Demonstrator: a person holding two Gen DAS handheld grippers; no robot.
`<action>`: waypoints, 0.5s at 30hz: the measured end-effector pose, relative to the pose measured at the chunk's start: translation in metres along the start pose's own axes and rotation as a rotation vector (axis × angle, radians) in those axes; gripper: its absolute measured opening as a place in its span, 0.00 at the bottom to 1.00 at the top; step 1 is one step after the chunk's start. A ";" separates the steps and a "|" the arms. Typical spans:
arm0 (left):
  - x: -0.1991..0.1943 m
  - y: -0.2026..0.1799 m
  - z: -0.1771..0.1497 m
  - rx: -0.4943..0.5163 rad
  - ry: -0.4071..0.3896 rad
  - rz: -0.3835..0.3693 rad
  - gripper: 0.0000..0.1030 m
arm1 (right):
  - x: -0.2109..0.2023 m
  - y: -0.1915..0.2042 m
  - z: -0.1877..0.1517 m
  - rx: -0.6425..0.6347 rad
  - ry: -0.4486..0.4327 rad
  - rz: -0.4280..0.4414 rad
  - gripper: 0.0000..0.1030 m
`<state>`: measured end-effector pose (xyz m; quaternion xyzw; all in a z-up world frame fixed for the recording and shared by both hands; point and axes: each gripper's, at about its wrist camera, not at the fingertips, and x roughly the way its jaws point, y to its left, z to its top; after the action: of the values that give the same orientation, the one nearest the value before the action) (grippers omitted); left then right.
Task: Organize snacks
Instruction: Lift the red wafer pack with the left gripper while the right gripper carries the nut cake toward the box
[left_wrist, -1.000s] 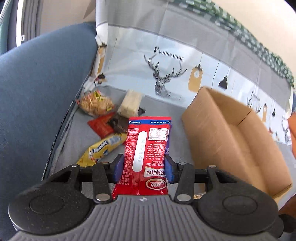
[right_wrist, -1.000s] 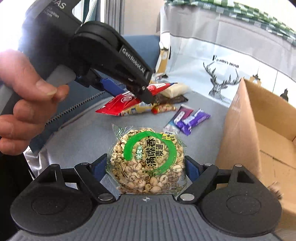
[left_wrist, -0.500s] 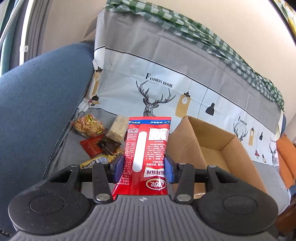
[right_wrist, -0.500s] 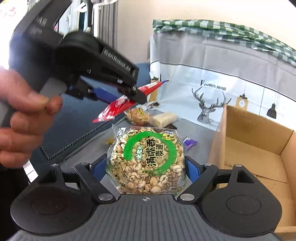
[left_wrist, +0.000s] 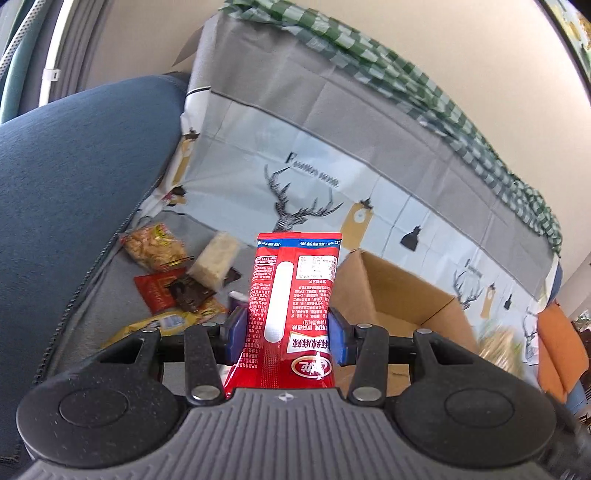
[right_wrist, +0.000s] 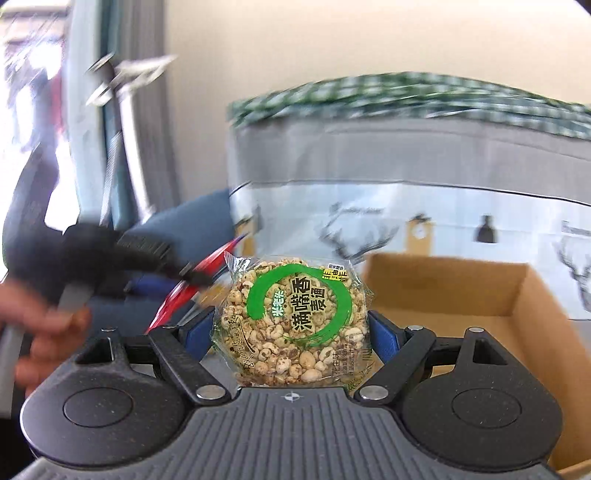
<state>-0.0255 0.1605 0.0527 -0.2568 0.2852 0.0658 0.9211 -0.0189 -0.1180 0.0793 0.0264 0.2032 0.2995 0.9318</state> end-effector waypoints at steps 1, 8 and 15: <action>0.000 -0.005 0.000 0.000 -0.006 -0.010 0.48 | -0.003 -0.011 0.008 0.021 -0.018 -0.019 0.83; 0.006 -0.043 -0.008 0.009 -0.042 -0.084 0.48 | -0.008 -0.092 0.041 0.052 -0.118 -0.204 0.83; 0.015 -0.092 -0.015 0.073 -0.105 -0.177 0.48 | -0.005 -0.150 0.015 0.184 -0.063 -0.311 0.83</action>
<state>0.0041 0.0736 0.0743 -0.2433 0.2148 -0.0130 0.9458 0.0649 -0.2424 0.0690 0.0890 0.2022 0.1308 0.9665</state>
